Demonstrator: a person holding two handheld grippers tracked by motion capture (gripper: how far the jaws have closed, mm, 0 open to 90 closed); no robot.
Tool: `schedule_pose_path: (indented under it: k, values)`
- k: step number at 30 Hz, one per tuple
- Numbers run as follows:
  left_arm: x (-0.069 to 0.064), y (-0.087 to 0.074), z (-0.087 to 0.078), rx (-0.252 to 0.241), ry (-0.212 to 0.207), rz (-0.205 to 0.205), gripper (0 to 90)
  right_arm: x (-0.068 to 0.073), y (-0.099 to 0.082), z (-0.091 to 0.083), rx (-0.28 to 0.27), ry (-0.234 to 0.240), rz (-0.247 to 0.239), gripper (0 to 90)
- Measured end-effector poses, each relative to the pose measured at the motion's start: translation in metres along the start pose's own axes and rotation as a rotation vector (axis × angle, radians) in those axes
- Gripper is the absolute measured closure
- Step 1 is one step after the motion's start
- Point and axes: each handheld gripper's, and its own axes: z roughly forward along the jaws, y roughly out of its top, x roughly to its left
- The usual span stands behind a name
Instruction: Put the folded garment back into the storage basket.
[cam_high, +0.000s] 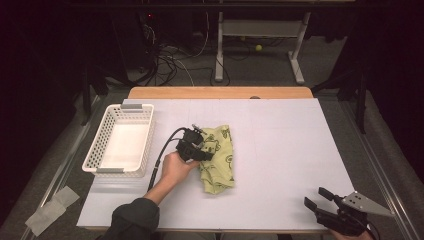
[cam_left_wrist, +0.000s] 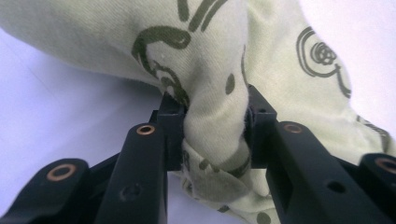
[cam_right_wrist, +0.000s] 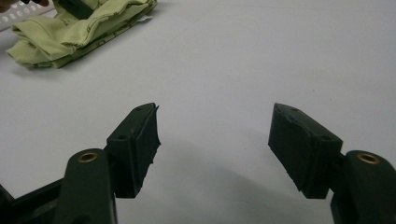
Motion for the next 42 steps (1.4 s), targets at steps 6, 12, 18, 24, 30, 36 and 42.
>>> schedule_pose_path:
  k: [6,12,18,24,30,36,42]
  values:
    - [-0.001,-0.001,-0.008,-0.016,-0.017,0.003,64.6,0.001,0.000,0.000,0.002,0.001,-0.006,33.7]
    - [-0.001,-0.002,-0.016,-0.025,-0.035,0.006,65.0,0.000,0.000,0.000,0.001,0.002,-0.006,33.7]
    - [-0.003,-0.003,-0.025,-0.030,-0.036,0.012,65.6,0.001,0.000,-0.001,-0.008,0.007,0.008,33.5]
    - [-0.004,-0.005,-0.036,-0.043,-0.035,0.013,65.6,0.001,0.000,0.000,-0.005,0.009,0.006,33.5]
    - [-0.003,-0.008,-0.046,-0.054,-0.033,0.010,65.7,0.001,0.001,-0.001,-0.010,0.009,0.007,33.5]
    - [-0.001,-0.010,-0.053,-0.065,-0.034,0.004,65.7,0.001,0.001,-0.001,-0.009,0.009,0.006,33.5]
    - [0.001,-0.012,-0.059,-0.070,-0.038,0.000,65.7,0.001,0.000,0.000,-0.006,0.012,0.008,33.4]
